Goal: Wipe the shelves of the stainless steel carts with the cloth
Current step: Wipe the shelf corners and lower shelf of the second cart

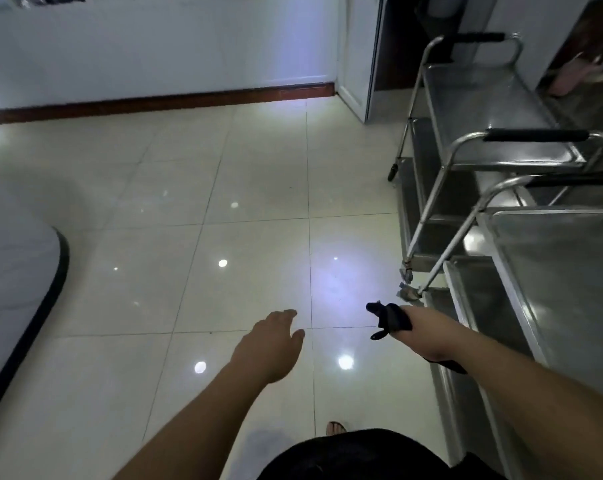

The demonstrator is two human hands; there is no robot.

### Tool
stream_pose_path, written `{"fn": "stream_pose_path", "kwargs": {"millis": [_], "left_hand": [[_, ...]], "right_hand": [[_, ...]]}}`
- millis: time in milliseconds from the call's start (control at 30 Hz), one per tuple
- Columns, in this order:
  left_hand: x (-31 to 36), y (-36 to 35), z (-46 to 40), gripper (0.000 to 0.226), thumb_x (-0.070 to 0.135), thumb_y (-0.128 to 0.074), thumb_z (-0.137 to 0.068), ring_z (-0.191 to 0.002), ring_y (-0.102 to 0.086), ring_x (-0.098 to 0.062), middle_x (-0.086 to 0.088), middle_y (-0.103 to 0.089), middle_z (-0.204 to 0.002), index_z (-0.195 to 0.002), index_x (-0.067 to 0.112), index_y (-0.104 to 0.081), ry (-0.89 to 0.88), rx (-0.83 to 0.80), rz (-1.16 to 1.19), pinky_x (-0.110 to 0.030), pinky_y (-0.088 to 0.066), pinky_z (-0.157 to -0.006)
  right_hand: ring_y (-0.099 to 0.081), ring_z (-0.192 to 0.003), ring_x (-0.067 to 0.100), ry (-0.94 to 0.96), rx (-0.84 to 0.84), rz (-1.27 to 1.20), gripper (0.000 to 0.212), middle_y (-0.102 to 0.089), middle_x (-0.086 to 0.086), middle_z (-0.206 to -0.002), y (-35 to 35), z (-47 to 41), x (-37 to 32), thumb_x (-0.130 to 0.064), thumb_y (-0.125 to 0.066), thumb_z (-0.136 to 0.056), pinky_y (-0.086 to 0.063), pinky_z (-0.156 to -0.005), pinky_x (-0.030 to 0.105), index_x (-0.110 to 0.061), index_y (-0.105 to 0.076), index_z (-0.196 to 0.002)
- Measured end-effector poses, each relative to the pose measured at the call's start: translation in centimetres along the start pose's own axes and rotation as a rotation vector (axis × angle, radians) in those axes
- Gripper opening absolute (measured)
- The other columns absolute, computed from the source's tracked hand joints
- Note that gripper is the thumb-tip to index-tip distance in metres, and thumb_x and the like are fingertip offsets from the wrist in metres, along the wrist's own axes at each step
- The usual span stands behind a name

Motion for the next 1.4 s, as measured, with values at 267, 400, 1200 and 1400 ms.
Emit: {"fn": "stream_pose_path", "kwargs": {"millis": [267, 400, 1200, 1400], "left_hand": [[3.6, 5.7, -16.2, 0.056, 0.047, -0.035, -0.110, -0.146, -0.040, -0.021, 0.005, -0.031, -0.167, -0.163, 0.030, -0.026, -0.191, -0.114, -0.121, -0.040, -0.037, -0.117], [5.8, 8.0, -24.2, 0.056, 0.048, -0.034, -0.110, -0.147, -0.041, -0.021, 0.005, -0.031, -0.168, -0.163, 0.030, -0.027, -0.310, -0.181, -0.192, -0.039, -0.038, -0.114], [33.2, 0.4, -42.5, 0.055, 0.045, -0.036, -0.109, -0.139, -0.048, -0.028, -0.001, -0.037, -0.163, -0.161, 0.026, -0.030, -0.961, -0.488, -0.724, -0.042, -0.043, -0.110], [36.5, -2.9, -47.3, 0.054, 0.044, -0.038, -0.109, -0.142, -0.045, -0.026, -0.002, -0.039, -0.163, -0.159, 0.025, -0.033, -1.032, -0.573, -0.699, -0.038, -0.039, -0.113]], "right_hand": [[-0.063, -0.084, -0.012, -0.156, 0.154, -0.206, 0.015, -0.063, -0.049, -0.084, 6.1, -8.1, 3.0, -0.058, -0.040, -0.099, -0.045, -0.069, 0.018, -0.065, -0.053, -0.100], [-0.058, -0.072, -0.017, -0.297, 0.274, -0.316, 0.021, -0.055, -0.053, -0.072, 8.3, -10.9, 3.6, -0.057, -0.041, -0.098, -0.036, -0.056, 0.010, -0.072, -0.048, -0.085], [-0.062, -0.066, 0.006, -0.769, 0.711, -0.878, 0.009, -0.065, -0.019, -0.074, 11.5, -13.7, 16.3, -0.055, -0.054, -0.089, -0.044, -0.056, 0.026, -0.058, -0.055, -0.081], [-0.059, -0.070, -0.005, -0.849, 0.780, -0.942, 0.016, -0.058, -0.045, -0.071, 11.1, -14.9, 17.0, -0.044, -0.056, -0.096, -0.039, -0.056, 0.010, -0.051, -0.052, -0.082]]}}
Point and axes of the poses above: each hand's wrist, its own z-axis away from the middle knuckle, its own y-axis out of the back of the hand, x = y × z, the point moved 9 cm from there along -z, towards the middle knuckle
